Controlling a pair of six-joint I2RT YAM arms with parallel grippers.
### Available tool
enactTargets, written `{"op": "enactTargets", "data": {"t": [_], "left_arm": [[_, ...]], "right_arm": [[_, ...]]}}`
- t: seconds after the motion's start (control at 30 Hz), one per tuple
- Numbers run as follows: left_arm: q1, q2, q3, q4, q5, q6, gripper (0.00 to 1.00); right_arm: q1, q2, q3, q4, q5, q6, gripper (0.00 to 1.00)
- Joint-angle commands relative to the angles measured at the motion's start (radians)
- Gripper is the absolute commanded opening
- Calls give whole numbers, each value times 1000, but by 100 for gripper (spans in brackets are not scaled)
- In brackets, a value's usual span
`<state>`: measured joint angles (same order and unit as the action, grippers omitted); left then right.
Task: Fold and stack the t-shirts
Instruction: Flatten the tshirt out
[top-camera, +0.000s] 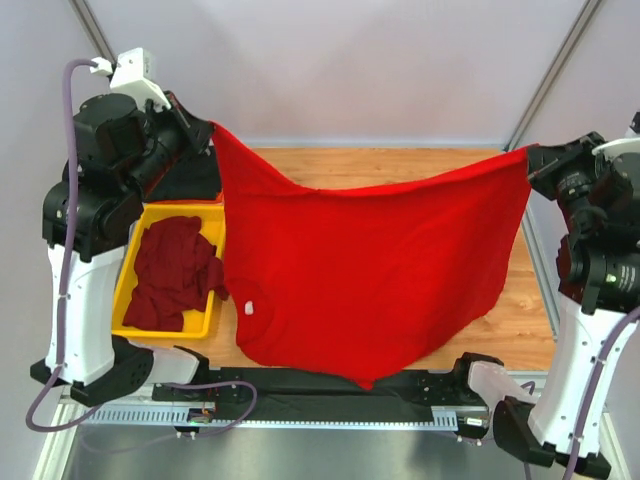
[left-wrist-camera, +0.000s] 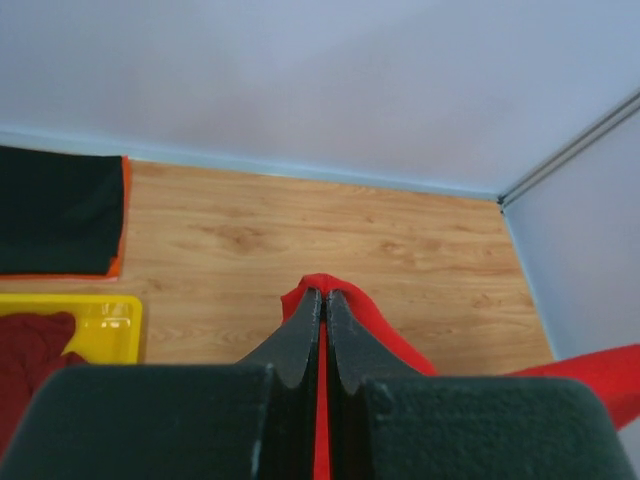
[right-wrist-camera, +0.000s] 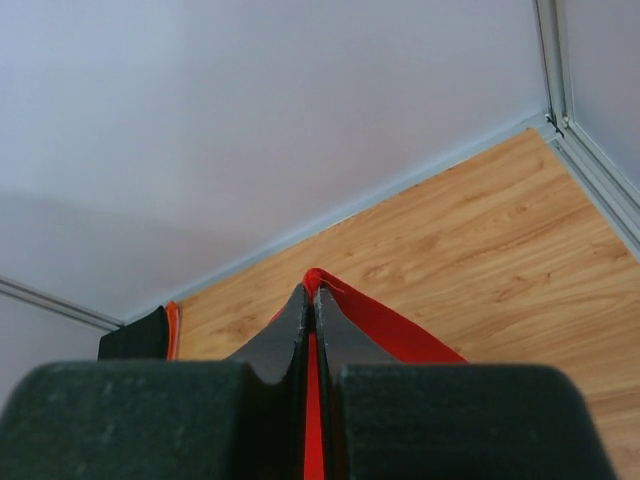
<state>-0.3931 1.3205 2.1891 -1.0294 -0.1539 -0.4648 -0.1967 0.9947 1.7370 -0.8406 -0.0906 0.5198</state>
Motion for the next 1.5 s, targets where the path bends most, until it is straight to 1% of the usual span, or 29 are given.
{"op": "enactTargets", "data": {"t": [0.0,0.1,0.2,0.27,0.3,0.33,0.43,0.53,0.6,0.77,0.87,0.93,1.0,1.03,1.07,1.1,1.13,1.17,1.2,1.23,1.27,1.3,1.33,1.37,1.43,1.47], "left_arm": [[-1,-36,124,104,-30,22,0],[-1,-113,66,140,22,-12,0],[-1,-204,8,135,60,-49,0],[-1,-281,-18,140,89,-63,0],[-1,-311,-53,149,97,-69,0],[-1,-379,-104,187,112,-69,0],[-1,-458,-129,195,123,-75,0],[-1,-515,-95,151,174,-78,0],[-1,-521,-49,134,186,-87,0],[0,-466,159,97,185,-95,0],[0,-432,169,127,191,-86,0],[0,-406,129,153,174,-42,0],[-1,-368,19,166,148,1,0],[0,-354,-32,199,95,46,0],[0,-340,-142,227,80,70,0],[0,-311,-197,300,65,113,0],[0,-300,-313,349,59,130,0],[-1,-287,-366,397,54,146,0],[0,-249,-411,492,54,178,0],[0,-222,-478,534,51,187,0],[0,-187,-495,566,47,201,0],[0,-103,-503,621,54,225,0],[0,-55,-502,641,62,238,0],[3,39,-496,681,74,261,0],[8,135,-465,706,92,279,0],[20,184,-451,715,99,287,0]], "right_arm": [[0,7,108,89,-29,-66,0],[0,18,186,40,-23,-84,0],[0,-16,229,-15,-28,-83,0],[0,-63,251,-58,-29,-76,0],[0,-85,253,-72,-28,-69,0],[0,-134,245,-99,-18,-51,0],[0,-243,231,-146,-3,-18,0],[0,-298,280,-233,60,-20,0],[2,-315,350,-300,86,-20,0],[2,-308,484,-353,147,9,0],[2,-278,507,-344,164,14,0],[2,-271,411,-287,187,14,0],[3,-272,298,-191,209,9,0],[3,-269,169,-155,210,8,0],[5,-268,103,-119,209,6,0],[3,-266,-38,-39,212,3,0],[3,-263,-104,3,218,3,0],[3,-261,-164,93,222,2,0],[3,-254,-236,144,224,-12,0],[2,-245,-354,202,226,-21,0],[3,-231,-416,313,227,-23,0],[2,-211,-462,366,229,-26,0],[2,-162,-500,415,218,-26,0],[3,-127,-577,514,210,-17,0],[2,-64,-638,604,204,0,0],[2,14,-684,698,197,3,0]]}}
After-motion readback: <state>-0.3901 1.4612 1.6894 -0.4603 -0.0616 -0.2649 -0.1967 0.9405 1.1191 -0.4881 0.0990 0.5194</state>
